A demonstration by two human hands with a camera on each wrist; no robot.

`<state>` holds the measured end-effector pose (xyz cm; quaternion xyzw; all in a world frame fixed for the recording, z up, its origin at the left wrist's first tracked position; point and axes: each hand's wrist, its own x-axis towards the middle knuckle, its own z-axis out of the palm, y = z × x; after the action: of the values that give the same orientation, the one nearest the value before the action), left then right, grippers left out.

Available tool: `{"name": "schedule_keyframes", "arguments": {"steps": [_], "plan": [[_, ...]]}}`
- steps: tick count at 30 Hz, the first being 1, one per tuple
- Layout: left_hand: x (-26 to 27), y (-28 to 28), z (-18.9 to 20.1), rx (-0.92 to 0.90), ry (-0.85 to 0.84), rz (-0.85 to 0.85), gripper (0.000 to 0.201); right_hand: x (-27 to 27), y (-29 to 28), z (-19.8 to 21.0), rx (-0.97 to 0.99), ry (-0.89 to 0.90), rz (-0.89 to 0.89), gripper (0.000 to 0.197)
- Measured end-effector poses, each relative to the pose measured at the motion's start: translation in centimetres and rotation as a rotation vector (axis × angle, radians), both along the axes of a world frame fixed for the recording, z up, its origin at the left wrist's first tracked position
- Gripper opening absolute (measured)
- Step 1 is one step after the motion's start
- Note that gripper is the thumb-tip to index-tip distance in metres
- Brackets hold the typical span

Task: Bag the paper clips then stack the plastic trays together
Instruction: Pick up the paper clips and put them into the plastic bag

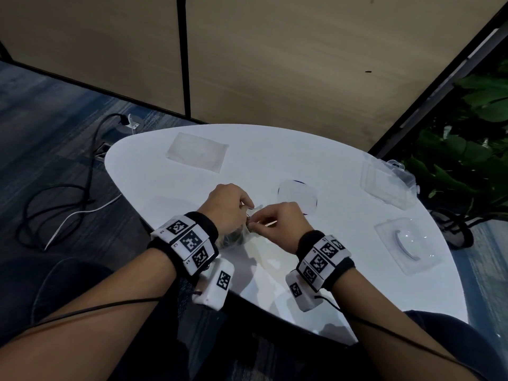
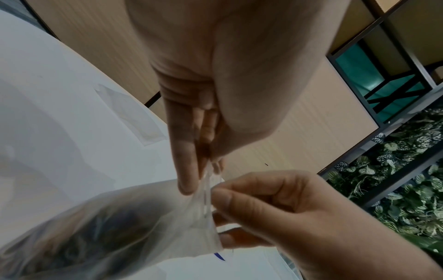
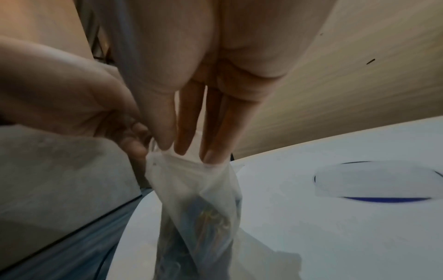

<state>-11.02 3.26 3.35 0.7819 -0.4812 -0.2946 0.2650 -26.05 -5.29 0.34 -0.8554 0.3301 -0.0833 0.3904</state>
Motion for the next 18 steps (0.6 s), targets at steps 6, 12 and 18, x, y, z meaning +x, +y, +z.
{"name": "schedule_keyframes", "arguments": {"steps": [6,12,18], "plan": [[1.2,-0.3,0.1,0.016,0.082,-0.088,0.027,-1.8,-2.9,-0.2,-0.063,-0.017,-0.132,0.045],[2.1,-0.8,-0.3,-0.024,-0.004,-0.164,0.023,-1.6,-1.8,-2.6,0.268,-0.106,-0.155,0.012],[1.4,-0.9,-0.3,-0.148,-0.154,-0.327,0.021,-0.5,-0.8,-1.4,0.479,-0.254,-0.258,0.016]]}}
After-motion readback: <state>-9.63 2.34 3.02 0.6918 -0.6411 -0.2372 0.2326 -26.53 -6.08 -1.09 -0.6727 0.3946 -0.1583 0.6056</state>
